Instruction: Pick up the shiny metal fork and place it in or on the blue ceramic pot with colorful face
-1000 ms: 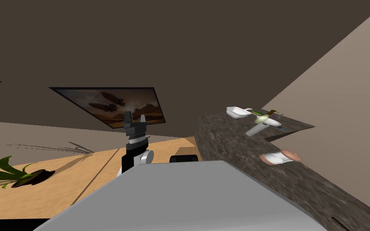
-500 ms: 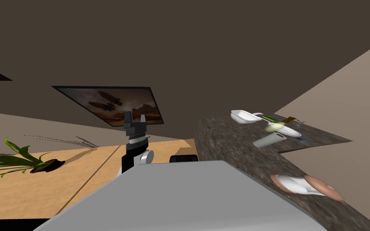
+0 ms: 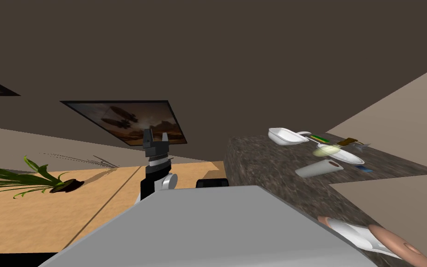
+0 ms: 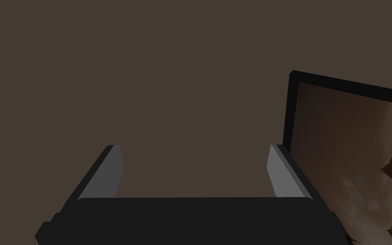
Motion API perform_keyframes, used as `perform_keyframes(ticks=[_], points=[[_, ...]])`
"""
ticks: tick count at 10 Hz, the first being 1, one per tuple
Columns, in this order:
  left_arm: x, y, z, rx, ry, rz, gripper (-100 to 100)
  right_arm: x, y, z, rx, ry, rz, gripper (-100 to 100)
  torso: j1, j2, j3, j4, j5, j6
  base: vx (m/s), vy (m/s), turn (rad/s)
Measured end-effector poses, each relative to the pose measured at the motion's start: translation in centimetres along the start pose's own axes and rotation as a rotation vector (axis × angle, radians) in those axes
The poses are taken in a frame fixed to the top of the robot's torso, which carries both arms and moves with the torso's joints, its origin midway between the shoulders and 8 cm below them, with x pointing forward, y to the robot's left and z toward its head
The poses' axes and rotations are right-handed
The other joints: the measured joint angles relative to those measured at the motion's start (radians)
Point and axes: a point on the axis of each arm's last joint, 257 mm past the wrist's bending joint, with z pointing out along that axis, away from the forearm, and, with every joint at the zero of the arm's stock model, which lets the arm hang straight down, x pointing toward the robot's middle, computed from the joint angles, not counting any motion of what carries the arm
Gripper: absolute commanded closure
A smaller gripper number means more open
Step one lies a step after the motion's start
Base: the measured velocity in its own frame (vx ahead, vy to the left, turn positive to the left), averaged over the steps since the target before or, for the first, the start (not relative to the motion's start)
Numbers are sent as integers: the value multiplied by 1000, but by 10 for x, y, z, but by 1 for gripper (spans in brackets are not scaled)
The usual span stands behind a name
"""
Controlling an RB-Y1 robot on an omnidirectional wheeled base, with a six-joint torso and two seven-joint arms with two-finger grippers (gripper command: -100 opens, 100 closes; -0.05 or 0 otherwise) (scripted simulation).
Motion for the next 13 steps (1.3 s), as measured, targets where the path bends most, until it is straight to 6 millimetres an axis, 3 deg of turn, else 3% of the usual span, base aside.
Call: perform_keyframes(ticks=[3, 4, 8, 9, 10, 13], points=[[0, 0, 0, 0, 0, 0, 0, 5, 2, 15, 0, 3, 8, -100, 1, 1, 0, 0, 0, 0, 0, -5, 19], [0, 0, 0, 0, 0, 0, 0, 5, 2, 16, 0, 4, 9, 100, 1, 1, 0, 0, 1, 0, 0, 0, 0], [0, 0, 0, 0, 0, 0, 0, 6, 0, 15, 4, 7, 3, 100, 1, 1, 1, 2, -1, 1, -1, -2, 2], [0, 0, 0, 0, 0, 0, 0, 6, 0, 15, 4, 7, 3, 0, 1, 1, 1, 2, -1, 1, 0, 0, 0], [0, 0, 0, 0, 0, 0, 0, 6, 0, 15, 4, 7, 3, 100, 1, 1, 1, 2, -1, 1, 1, 7, -67], [0, 0, 0, 0, 0, 0, 0, 1, 0, 1, 1, 2, 0, 100, 3, 1, 1, 2, 0, 1, -1, 12, -25]])
